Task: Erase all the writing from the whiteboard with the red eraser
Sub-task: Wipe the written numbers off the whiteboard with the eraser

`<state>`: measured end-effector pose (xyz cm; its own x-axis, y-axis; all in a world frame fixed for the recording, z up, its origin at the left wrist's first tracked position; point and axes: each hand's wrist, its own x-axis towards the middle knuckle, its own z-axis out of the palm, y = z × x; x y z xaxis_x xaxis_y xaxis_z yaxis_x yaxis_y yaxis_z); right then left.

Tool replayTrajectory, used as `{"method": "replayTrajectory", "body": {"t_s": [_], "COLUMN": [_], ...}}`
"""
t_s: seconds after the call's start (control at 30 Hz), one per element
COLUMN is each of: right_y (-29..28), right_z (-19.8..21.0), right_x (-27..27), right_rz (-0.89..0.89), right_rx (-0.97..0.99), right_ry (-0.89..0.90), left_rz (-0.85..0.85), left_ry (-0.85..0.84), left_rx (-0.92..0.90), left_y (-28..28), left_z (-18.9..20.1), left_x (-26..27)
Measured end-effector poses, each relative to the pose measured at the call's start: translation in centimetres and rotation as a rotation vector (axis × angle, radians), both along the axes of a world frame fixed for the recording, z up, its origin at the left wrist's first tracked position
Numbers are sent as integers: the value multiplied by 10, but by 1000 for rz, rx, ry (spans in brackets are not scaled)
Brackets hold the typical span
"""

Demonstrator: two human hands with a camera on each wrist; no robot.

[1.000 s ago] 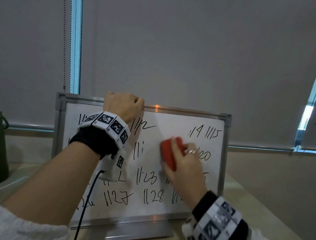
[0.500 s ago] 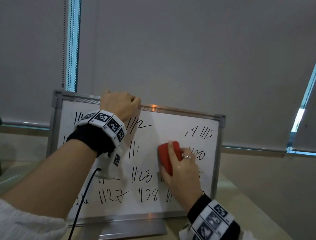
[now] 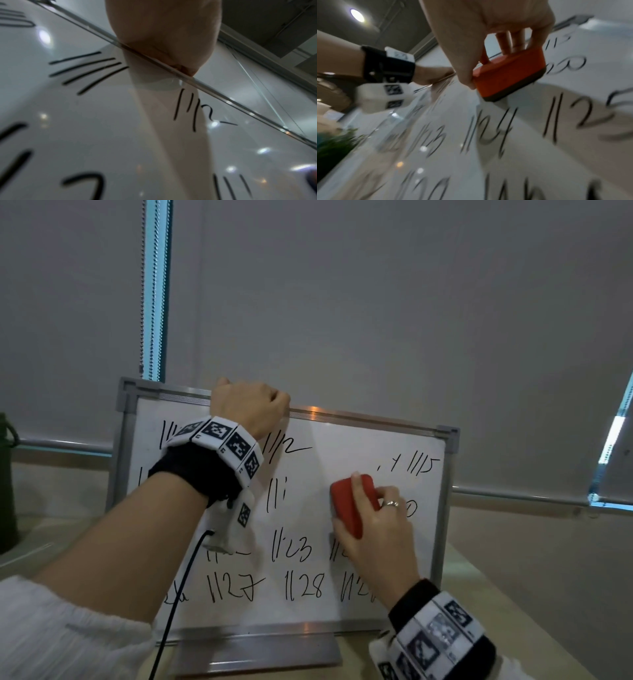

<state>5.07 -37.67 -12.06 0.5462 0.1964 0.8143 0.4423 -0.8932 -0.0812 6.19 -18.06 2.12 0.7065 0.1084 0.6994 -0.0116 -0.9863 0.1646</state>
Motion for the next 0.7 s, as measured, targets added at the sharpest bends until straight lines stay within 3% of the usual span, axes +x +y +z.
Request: {"method": "replayTrajectory", "body": {"t_s": [0.23,0.3,0.4,0.47,0.63,0.7], "right_y": [-36,-22,-4,-11,-37,-28], "right_z": [56,41,2,-2,43,40], "right_x": [32,19,0,3,29,23], "right_rz": [-162,-146,-28,-24,-114,-116], "right_rx": [459,392,143,58,433,454], "right_ry": [30,71,27,22,73,94], "left_rz": [4,4,2,-1,3,0], "left_ry": [-8,-17,-22,-19,-26,-38], "left_rx": [7,13,7,4,13,14], "left_y": [2,2,3,4,4,3], "left_z": [-1,-1,-2,-2,-3,-4], "left_x": [0,1,2,3,2,3]}}
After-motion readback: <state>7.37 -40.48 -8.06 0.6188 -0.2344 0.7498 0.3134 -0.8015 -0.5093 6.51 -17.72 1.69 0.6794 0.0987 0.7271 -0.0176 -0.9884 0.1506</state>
